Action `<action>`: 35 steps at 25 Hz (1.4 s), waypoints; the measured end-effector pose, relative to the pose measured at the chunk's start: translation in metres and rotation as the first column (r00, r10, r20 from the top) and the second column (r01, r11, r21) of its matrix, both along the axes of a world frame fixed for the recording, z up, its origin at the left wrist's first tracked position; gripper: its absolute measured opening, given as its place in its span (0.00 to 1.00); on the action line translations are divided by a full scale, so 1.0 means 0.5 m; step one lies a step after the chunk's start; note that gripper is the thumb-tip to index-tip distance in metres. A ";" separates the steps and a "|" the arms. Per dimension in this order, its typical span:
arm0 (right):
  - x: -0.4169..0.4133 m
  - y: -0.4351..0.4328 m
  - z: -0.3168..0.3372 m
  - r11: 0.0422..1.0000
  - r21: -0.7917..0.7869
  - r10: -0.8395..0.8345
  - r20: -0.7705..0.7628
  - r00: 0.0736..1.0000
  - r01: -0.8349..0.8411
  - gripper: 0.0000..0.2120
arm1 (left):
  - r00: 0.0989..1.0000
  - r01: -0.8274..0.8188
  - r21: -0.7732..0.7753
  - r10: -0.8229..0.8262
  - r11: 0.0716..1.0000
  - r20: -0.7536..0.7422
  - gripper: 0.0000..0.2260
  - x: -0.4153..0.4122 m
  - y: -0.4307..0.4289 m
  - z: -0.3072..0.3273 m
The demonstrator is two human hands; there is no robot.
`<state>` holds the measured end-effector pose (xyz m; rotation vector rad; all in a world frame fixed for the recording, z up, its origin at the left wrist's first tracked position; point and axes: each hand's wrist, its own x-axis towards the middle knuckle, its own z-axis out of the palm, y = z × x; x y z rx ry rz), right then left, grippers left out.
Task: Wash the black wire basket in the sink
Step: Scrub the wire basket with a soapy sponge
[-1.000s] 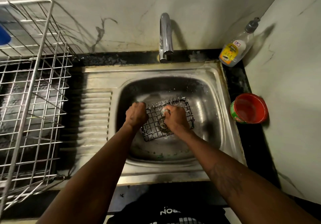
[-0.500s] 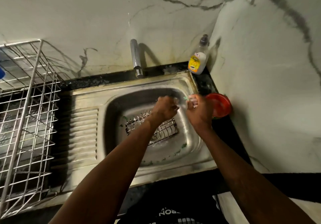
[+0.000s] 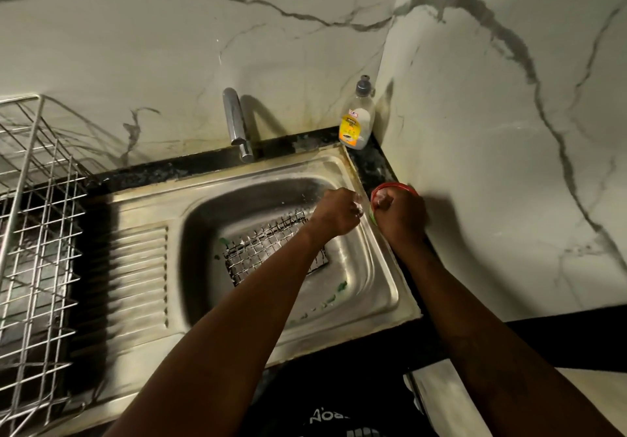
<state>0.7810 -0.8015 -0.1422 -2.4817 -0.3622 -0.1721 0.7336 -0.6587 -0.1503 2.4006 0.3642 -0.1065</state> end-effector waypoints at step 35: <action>0.021 0.316 -0.203 0.936 0.078 -0.069 -0.915 0.398 0.343 0.32 | 0.539 -0.778 -0.586 0.722 0.228 -0.434 0.14 -0.346 0.371 -0.136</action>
